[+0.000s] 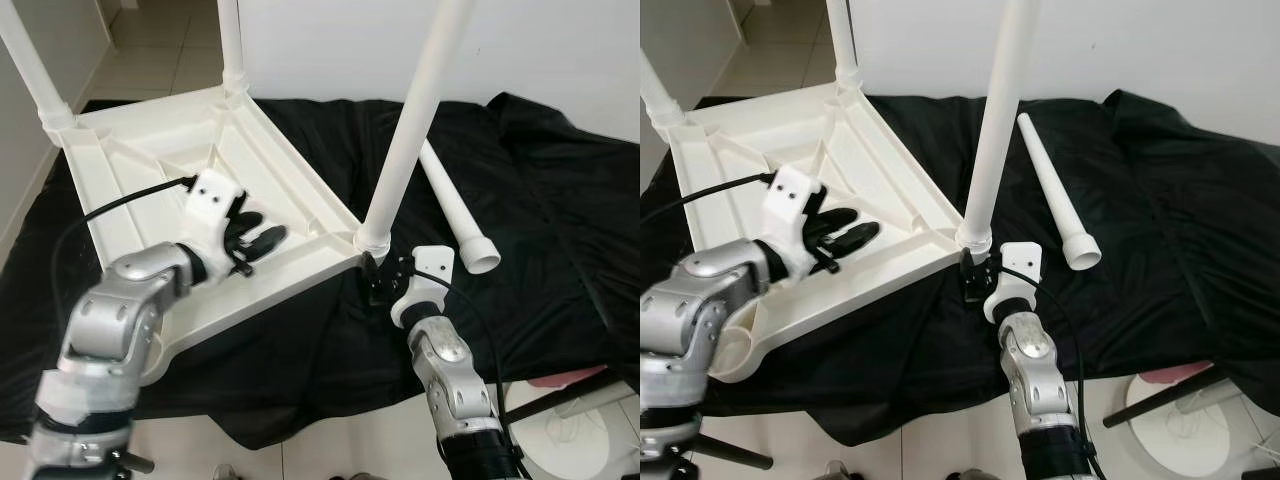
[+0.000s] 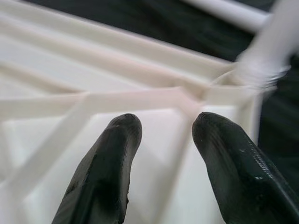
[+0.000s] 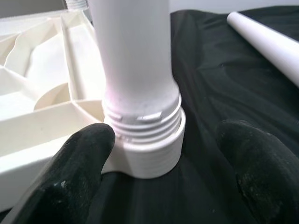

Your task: Building children table

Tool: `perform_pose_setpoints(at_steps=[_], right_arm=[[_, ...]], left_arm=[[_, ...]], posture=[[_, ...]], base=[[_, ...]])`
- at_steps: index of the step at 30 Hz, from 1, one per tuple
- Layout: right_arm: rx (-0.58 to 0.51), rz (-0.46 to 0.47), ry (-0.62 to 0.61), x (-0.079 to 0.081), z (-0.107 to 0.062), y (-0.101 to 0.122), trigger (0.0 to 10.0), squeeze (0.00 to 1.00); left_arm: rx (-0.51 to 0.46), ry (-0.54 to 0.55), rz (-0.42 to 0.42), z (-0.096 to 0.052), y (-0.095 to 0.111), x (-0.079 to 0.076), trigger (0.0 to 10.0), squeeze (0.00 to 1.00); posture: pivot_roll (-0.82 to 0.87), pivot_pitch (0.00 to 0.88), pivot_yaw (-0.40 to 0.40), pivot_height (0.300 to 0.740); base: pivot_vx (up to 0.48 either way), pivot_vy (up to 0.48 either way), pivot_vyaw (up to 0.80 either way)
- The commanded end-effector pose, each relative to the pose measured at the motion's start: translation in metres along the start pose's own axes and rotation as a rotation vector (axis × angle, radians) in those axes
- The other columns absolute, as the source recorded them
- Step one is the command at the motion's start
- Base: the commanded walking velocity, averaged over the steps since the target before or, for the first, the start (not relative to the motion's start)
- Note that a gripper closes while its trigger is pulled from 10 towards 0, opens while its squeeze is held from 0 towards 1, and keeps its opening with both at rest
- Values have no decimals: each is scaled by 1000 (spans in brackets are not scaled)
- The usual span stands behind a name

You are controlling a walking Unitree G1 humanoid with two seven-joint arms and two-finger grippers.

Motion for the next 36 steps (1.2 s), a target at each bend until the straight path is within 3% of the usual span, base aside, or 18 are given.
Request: perform_pose_setpoints(at_steps=[1,3,6,7,8,15,18,22,26,29,36], right_arm=[[4,6,-16,-5,0,-2,10000,0],[0,7,-14,-3,2,-2,10000,0],[-2,7,-13,-2,3,-2,10000,0],[-19,5,-23,-2,3,-1,10000,0],[-23,6,-32,-2,4,0,10000,0],[-30,12,-48,-4,5,1,10000,0],[-35,12,-49,-5,7,2,10000,0],[-43,6,-39,-4,10,5,10000,0],[-44,5,-37,-4,10,5,10000,0],[-37,3,-32,-4,10,4,10000,0],[-31,-2,-29,-5,15,4,10000,0]], left_arm=[[17,-2,35,-2,-4,7,10000,0],[95,54,92,-8,-16,22,10000,0],[138,88,115,-12,-23,30,10000,0],[207,151,155,-21,-32,46,10000,0],[215,179,145,-26,-33,52,10000,0],[238,220,151,-36,-36,64,10000,0],[284,242,158,-51,-45,71,10000,0],[333,240,164,-66,-57,71,10000,0],[341,235,164,-70,-60,70,10000,0],[374,218,155,-85,-68,62,10000,0],[380,161,151,-87,-72,47,10000,0]], posture=[[20,72,-36,740],[18,79,-32,740],[15,84,-27,740],[17,90,-25,740],[16,94,-23,740],[20,103,-21,740],[16,111,-19,740],[12,121,-24,740],[12,125,-24,740],[22,138,-44,740],[37,135,-56,740]], base=[[0,0,0],[0,0,0],[0,0,0],[0,0,0],[0,0,0],[0,0,0],[0,0,0],[0,0,0],[0,0,0],[0,0,0],[0,0,0]])
Point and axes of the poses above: a point about 5 cm out from each wrist's last joint towards the gripper, its own z axis pointing out of the wrist towards the gripper, its own y axis along the axis of the wrist's last joint, x = y × z, the point moved 1 cm from there along z, pointing out of the wrist towards the gripper, and after that the axes turned 8 degrees about z, right-handed, at the moved point
